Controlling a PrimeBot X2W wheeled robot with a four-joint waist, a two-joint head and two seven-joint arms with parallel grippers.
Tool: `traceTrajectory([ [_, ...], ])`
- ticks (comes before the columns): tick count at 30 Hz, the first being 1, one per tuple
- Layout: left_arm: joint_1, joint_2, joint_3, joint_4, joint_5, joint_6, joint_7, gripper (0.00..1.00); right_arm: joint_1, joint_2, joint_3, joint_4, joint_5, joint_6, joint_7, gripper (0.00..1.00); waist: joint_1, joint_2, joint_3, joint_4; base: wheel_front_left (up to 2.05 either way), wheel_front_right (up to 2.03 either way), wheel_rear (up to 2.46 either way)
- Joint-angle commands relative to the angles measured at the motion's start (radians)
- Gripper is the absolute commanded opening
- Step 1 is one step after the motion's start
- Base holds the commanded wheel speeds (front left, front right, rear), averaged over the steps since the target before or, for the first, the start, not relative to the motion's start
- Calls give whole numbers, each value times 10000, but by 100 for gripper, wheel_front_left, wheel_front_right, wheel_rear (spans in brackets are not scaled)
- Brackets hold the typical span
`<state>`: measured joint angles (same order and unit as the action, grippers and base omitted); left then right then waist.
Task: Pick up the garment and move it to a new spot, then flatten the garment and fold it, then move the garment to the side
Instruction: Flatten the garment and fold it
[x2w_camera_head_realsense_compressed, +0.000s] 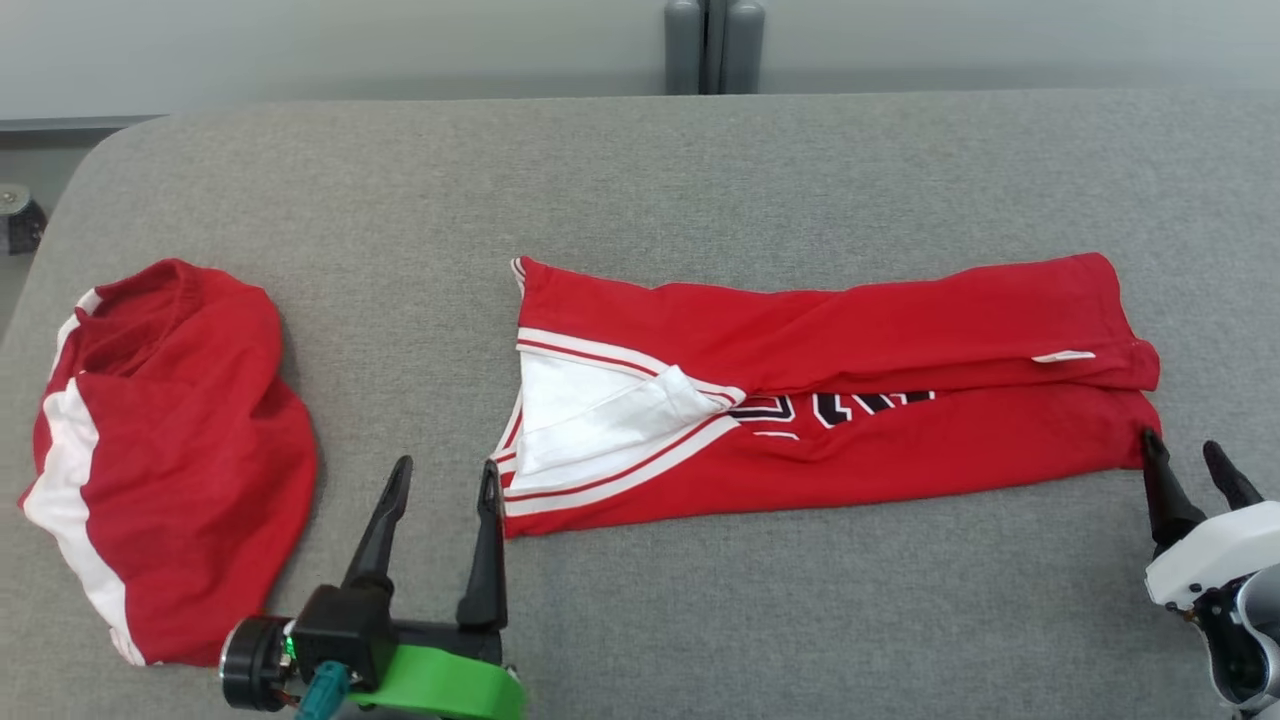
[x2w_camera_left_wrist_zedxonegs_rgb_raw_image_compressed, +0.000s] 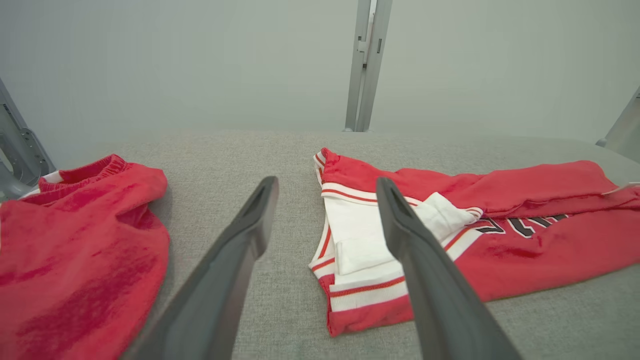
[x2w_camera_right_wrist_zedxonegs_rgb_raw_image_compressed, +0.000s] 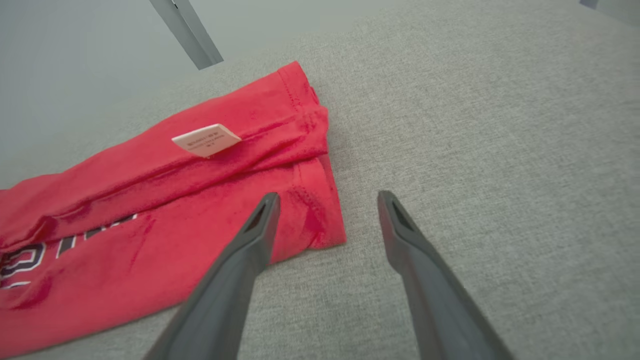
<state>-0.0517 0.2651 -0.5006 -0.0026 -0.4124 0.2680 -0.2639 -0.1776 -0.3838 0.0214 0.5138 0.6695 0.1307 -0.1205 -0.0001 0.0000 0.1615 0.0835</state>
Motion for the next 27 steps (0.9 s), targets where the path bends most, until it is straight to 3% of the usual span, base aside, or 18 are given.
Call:
traceTrajectory([
  [1,266,-227,88,-14,312,-120,-4,100,-309,20,-144,119,-52,2,64,100,1,0,-60,461,0,0,0],
  [11,865,-1347,591,111,1863,-667,-4,100,-1762,-159,-1669,2329,-1598,0,850,100,1,0,82,1464,0,0,0],
  [21,1068,-1773,1010,205,2585,-1124,-4,100,-2506,182,-2225,4232,-2725,-1,1416,100,1,0,268,1738,0,0,0],
  [22,1080,-1802,1042,210,2645,-1176,-4,100,-2490,272,-2189,4401,-2776,-1,1477,77,1,0,268,1738,0,0,0],
  [23,1087,-1825,1064,218,2684,-1194,-4,100,-2488,364,-2165,4511,-2766,-1,1531,35,1,0,266,1733,0,0,0],
  [24,1101,-1851,1104,225,2719,-1239,-4,100,-2464,448,-2129,4592,-2731,-1,1547,0,1,0,255,1720,0,0,0],
  [27,1170,-1903,1208,225,2794,-1318,-4,100,-2285,472,-1945,4629,-2806,-7,1421,0,1,0,210,1636,0,0,0],
])
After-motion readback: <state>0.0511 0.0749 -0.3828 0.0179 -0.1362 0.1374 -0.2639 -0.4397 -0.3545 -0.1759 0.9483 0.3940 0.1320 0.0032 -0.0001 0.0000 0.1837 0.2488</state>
